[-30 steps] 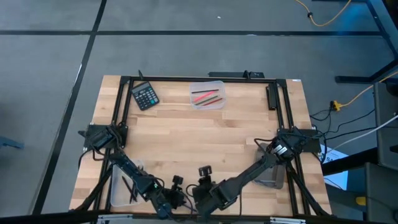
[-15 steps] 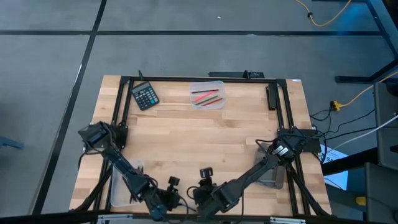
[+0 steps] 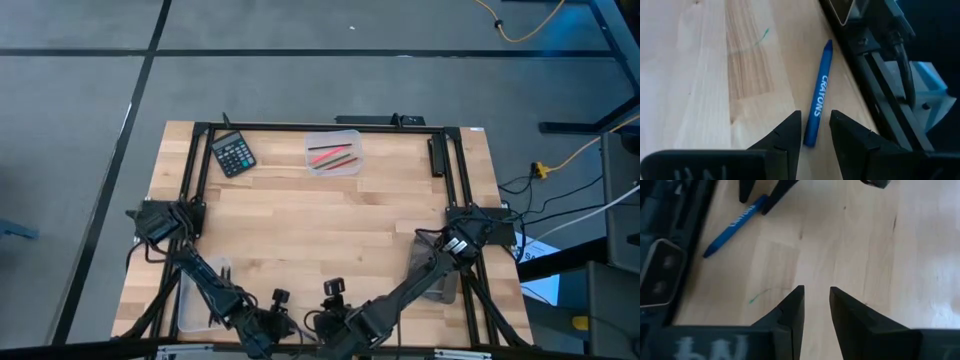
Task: Sort crayons/erasers/pens/pencils in bins
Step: Put the blue crayon into the black bin
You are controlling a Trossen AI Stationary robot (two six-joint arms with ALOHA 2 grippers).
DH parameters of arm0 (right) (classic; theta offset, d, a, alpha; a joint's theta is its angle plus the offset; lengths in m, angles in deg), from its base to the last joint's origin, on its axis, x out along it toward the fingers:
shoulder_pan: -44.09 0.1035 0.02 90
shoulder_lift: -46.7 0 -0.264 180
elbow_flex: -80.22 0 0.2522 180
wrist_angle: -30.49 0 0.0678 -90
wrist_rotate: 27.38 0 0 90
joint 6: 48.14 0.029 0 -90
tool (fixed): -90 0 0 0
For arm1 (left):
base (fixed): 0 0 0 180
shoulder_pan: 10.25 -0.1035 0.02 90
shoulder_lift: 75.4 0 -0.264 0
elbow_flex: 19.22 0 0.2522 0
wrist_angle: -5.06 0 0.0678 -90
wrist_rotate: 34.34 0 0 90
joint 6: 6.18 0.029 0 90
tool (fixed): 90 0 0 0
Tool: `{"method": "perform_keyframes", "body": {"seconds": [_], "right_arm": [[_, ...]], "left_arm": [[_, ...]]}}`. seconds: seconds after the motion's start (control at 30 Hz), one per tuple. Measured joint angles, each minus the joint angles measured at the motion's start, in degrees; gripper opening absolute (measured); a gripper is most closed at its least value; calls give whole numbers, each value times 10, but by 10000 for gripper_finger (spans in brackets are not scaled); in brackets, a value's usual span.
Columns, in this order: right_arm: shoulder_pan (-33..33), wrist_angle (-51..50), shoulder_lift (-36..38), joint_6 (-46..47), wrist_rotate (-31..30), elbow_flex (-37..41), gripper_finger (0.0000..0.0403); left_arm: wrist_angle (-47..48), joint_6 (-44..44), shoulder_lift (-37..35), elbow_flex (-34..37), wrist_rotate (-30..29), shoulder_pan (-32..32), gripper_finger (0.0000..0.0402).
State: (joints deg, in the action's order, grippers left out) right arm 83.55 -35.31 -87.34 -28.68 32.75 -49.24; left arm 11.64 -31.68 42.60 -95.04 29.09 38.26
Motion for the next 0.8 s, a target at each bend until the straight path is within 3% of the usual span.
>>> {"method": "perform_keyframes", "body": {"seconds": [0.17, 0.37, 0.53, 0.8], "right_arm": [[15, 9, 0, 15, -13, 2, 97], [44, 137, 1, -31, -35, 55, 97], [41, 133, 1, -1, -109, 85, 97], [43, 222, 48, -21, -194, 114, 97]], "left_arm": [[19, -37, 13, -2, 0, -2, 79], [31, -57, 14, -3, -18, -2, 36], [30, -57, 14, -2, -37, -4, 7], [50, -59, 3, 3, -111, -5, 12]]}}
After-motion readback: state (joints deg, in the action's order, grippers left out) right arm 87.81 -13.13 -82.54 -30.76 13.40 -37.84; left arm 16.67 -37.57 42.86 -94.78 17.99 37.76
